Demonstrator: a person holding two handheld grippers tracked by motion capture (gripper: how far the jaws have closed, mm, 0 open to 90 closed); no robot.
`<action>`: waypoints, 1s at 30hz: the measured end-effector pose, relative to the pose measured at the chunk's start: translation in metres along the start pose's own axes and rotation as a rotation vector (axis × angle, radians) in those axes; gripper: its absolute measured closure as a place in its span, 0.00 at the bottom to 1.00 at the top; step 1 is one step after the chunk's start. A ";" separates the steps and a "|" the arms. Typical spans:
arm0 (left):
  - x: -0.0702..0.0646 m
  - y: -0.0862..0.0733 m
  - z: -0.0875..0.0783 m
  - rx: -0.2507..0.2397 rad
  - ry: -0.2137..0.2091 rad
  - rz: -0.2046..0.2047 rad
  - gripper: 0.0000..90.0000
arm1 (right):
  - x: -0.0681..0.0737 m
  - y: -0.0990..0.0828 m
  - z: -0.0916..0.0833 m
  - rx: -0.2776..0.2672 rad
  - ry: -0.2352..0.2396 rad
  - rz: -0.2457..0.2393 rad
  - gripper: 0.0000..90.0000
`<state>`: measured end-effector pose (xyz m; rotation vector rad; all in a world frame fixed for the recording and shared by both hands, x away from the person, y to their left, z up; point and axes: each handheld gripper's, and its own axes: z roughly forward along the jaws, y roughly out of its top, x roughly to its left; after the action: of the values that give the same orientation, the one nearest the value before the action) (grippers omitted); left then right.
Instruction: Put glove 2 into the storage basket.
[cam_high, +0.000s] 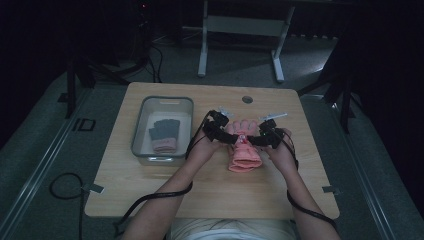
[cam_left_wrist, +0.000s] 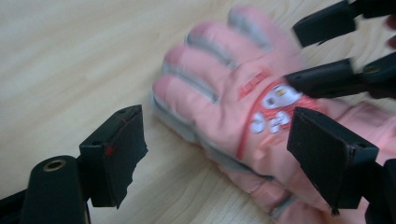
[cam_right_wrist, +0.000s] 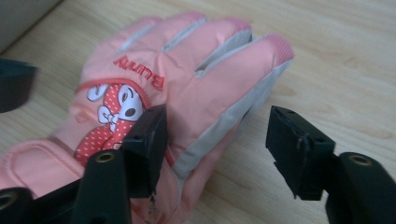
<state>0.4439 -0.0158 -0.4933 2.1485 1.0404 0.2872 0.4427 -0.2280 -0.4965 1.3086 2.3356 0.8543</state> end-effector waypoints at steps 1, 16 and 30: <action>0.000 0.000 0.000 0.000 0.000 0.000 0.21 | 0.000 0.000 0.000 0.000 0.000 0.000 0.42; 0.020 -0.021 0.046 0.099 -0.262 -0.187 0.74 | -0.012 -0.009 0.028 0.087 0.240 0.162 0.65; 0.007 0.003 0.011 0.050 -0.243 -0.125 0.87 | -0.011 0.001 0.001 0.004 0.252 0.168 0.73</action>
<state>0.4559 -0.0177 -0.5000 2.0898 1.0432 -0.0590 0.4499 -0.2367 -0.4968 1.4931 2.4391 1.1259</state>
